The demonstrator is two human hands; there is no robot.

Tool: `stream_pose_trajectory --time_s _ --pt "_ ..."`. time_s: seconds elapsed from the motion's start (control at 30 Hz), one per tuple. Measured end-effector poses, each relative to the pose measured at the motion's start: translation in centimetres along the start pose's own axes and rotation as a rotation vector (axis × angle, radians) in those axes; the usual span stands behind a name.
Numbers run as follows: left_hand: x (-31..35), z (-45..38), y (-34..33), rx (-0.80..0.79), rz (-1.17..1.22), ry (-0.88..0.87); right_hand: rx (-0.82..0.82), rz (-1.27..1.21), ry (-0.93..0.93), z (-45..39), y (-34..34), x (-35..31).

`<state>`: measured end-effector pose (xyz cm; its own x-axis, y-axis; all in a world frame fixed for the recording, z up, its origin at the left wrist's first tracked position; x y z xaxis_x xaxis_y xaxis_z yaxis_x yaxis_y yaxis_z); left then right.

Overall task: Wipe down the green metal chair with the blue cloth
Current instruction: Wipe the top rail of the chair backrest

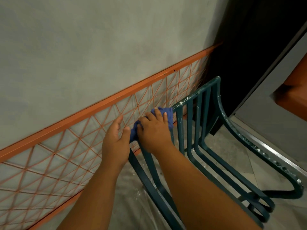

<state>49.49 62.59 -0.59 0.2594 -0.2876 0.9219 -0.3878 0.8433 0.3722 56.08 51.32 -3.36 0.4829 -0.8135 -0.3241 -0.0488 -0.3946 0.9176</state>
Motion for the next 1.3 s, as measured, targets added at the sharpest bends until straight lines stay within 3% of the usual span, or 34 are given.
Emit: stream_pose_trajectory --time_s 0.13,0.2,0.4,0.47,0.63,0.8,0.87,0.97,1.1,1.3 --pt "0.8 -0.4 -0.9 -0.015 0.019 -0.005 0.026 -0.158 0.316 2.0 -1.0 0.4" --pt "1.0 -1.0 -1.1 -0.007 0.002 -0.025 -0.015 -0.196 0.385 2.1 -0.5 2.7" --pt "1.0 -1.9 -1.8 0.040 -0.059 -0.044 -0.029 -0.045 0.052 -1.3 1.4 4.7" --pt "1.0 -2.3 -2.3 0.037 -0.044 -0.034 -0.059 -0.029 0.083 -1.2 1.2 3.3" --pt "1.1 -4.2 -3.6 0.058 -0.138 -0.093 -0.056 -0.185 0.370 1.2 0.6 5.0" --pt "0.8 -5.4 -4.4 0.065 -0.217 -0.089 -0.116 -0.001 0.144 -1.9 2.5 8.3" --pt "0.8 -5.2 -4.7 0.058 -0.179 -0.073 -0.235 0.112 0.021 -4.0 3.1 7.5" --pt "0.9 -4.9 -4.7 0.072 -0.112 -0.117 -0.534 0.260 -0.014 -6.7 3.4 4.4" --pt "0.7 -4.7 -4.4 0.101 -0.040 -0.150 -0.770 0.212 -0.023 -8.0 3.0 1.8" --pt "0.3 -4.9 -4.7 0.084 -0.032 -0.184 -0.667 0.223 0.076 -7.3 3.3 0.6"
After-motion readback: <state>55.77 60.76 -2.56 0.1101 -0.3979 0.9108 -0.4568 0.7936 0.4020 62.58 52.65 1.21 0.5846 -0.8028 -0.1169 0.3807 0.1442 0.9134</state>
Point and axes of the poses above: each hand's wrist, its own z-axis away from the middle knuckle, its own y-axis out of the back of the hand, x = y × z, the point moved 1 cm from there along -z, towards the middle knuckle, and after that the axes turned 6 degrees about y, right-handed, at the moved point
